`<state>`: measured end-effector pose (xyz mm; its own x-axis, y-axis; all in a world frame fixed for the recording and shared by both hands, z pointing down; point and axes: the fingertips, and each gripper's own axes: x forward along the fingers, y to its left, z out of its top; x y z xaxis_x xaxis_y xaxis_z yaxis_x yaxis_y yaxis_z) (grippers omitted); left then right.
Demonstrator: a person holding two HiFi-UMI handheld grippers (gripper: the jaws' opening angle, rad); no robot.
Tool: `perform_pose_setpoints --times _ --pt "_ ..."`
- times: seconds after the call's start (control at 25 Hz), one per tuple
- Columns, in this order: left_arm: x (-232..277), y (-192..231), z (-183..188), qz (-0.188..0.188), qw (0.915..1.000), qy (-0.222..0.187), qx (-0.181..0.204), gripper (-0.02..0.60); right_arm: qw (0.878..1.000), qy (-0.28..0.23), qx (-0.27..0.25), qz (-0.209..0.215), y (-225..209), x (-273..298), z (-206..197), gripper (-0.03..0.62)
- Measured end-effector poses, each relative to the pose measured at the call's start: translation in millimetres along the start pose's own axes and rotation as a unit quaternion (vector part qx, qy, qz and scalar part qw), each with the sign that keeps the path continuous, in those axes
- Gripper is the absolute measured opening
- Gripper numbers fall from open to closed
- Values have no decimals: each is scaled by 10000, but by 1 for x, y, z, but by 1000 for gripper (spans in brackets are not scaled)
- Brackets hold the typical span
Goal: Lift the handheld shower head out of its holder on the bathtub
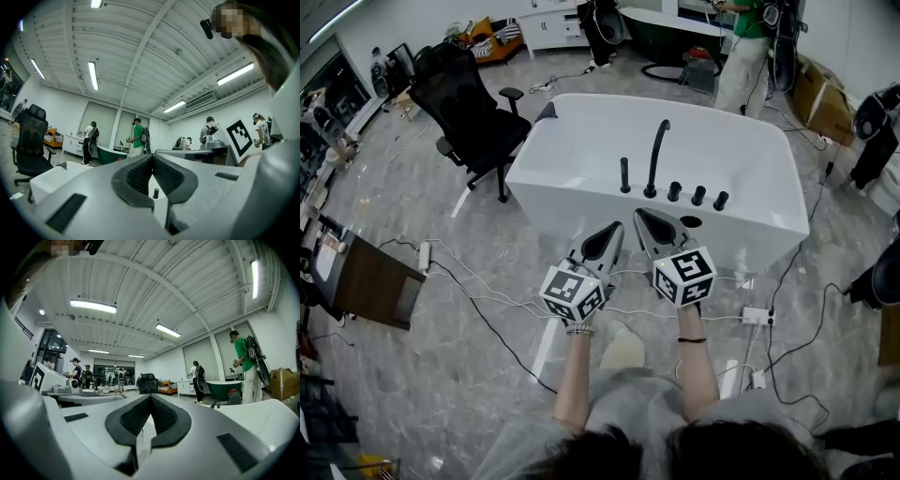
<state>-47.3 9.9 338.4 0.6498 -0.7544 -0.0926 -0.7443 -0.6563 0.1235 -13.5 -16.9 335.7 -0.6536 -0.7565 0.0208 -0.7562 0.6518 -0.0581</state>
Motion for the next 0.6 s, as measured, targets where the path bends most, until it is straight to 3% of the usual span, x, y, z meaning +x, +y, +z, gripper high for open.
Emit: perform_pose_setpoints --times 0.12,0.6 --pt "13 17 4 5 9999 -65 -152 5 9999 94 -12 -50 -17 14 -3 0" --pt "68 77 -1 60 9998 181 -87 5 9998 208 -44 -61 -66 76 2 0"
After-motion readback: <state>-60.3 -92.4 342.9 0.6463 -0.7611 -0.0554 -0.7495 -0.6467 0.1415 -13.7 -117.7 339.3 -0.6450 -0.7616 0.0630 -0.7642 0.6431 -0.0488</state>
